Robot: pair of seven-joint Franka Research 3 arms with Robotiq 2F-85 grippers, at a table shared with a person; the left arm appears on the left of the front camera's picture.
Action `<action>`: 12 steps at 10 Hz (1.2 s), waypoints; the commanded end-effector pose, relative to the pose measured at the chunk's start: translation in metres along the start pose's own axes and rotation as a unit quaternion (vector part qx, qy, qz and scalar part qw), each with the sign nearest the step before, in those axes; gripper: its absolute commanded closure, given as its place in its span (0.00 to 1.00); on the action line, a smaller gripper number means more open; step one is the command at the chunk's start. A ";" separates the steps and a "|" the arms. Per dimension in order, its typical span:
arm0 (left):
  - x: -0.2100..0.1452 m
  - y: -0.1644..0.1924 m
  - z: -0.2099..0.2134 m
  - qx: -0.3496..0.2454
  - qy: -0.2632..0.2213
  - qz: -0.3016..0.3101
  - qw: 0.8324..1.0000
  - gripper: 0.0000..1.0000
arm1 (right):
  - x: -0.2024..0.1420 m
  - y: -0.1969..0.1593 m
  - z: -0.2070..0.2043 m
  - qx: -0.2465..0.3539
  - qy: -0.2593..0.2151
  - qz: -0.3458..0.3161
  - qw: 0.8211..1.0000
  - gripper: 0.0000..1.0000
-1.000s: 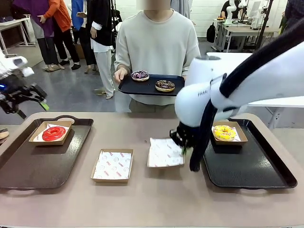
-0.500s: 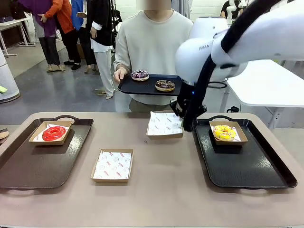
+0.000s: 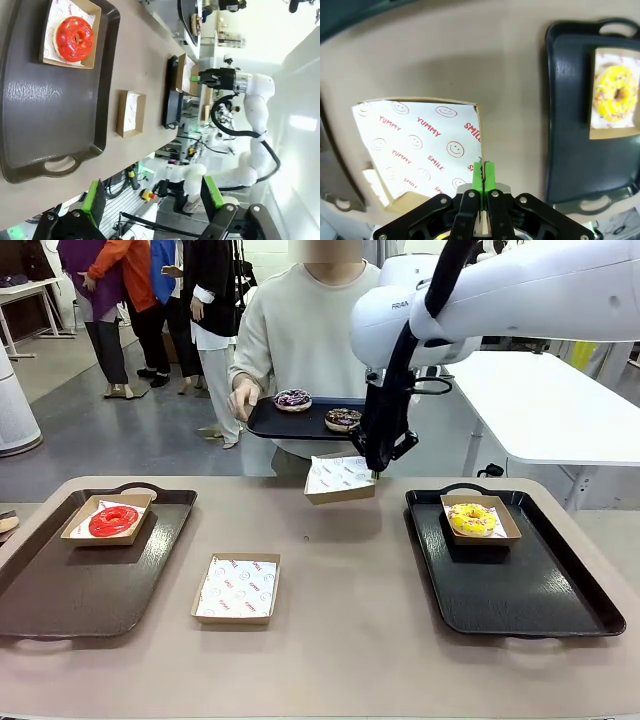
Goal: Individually package the donuts and arrange them on the tray.
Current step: Place the picked Paper togo box on the Handle tray while simultaneously picking up another Paper togo box from the table with the other hand.
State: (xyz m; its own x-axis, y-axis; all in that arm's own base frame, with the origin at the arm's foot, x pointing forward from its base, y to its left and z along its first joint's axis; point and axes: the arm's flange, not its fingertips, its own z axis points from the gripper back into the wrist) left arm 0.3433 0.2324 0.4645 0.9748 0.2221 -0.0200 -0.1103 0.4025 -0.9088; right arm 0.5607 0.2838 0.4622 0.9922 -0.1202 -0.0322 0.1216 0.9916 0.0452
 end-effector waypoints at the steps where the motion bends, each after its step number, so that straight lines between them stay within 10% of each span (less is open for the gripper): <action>1: 0.008 0.023 0.009 -0.029 -0.003 0.013 0.999 0.00 | 0.020 0.014 0.005 -0.020 0.004 0.000 1.000 1.00; 12: 0.019 0.077 -0.015 -0.086 -0.005 0.044 0.995 0.00 | 0.030 0.006 -0.004 -0.003 0.003 -0.006 1.000 1.00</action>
State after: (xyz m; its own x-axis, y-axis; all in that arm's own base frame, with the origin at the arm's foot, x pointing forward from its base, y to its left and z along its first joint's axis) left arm 0.3574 0.2542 0.3847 0.9630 0.2562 -0.0838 -0.1427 0.2207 -0.9648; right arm 0.5906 0.2885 0.4568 0.9911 -0.1278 -0.0379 0.1292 0.9909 0.0388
